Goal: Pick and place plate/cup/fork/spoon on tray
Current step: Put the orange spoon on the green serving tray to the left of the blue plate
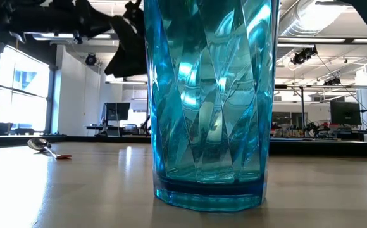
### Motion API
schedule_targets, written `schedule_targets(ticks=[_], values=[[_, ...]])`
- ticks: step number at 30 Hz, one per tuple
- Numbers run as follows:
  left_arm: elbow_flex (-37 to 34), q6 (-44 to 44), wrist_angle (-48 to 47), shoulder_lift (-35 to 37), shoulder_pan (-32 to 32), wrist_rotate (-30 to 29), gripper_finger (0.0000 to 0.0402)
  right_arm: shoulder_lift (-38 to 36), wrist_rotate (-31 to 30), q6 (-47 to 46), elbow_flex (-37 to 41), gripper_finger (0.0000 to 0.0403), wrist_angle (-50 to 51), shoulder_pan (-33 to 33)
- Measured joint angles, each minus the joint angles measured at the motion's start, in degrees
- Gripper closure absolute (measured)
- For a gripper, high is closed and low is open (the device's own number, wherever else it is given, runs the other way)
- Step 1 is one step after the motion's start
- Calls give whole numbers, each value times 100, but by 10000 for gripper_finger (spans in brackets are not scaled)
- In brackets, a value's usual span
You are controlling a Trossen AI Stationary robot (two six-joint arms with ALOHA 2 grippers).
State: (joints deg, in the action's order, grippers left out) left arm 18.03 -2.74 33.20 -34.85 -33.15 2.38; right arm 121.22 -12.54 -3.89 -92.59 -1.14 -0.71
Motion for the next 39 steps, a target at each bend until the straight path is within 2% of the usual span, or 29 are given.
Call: schedule_targets(ticks=[2, 4, 11, 14, 16, 20, 25, 28, 32, 39], values=[[-165, 123, 529, 1, 0, 433, 209, 170, -40, 39, 1, 281, -553, 0], [-227, 201, 669, 66, 2, 669, 209, 340, -30, 209, 1, 283, -967, 0], [-224, 329, 397, 411, -51, 462, 209, 510, -49, 1028, 4, 284, -1411, -11], [-224, 429, 270, 690, -129, 340, 209, 512, -60, 321, 4, 284, -1359, 65], [-224, 410, 82, 884, -191, 194, 209, 555, 150, -205, -1, 284, -1358, 161], [-224, 223, -242, 1137, -305, -209, 209, 787, 302, -612, -87, 284, -1099, 247], [-224, 216, -255, 1165, -367, -352, 209, 1425, 383, -634, -911, 284, -465, 103], [-224, 180, -257, 1167, -365, -353, 209, 1826, 141, -561, -1651, 284, 257, 23], [-224, -64, -304, 1167, -365, -377, 209, 2182, -132, -488, -2505, 284, 734, -32], [-222, -201, -34, 1167, -365, -657, 209, 2311, 770, -662, -3127, 284, 901, -42]])
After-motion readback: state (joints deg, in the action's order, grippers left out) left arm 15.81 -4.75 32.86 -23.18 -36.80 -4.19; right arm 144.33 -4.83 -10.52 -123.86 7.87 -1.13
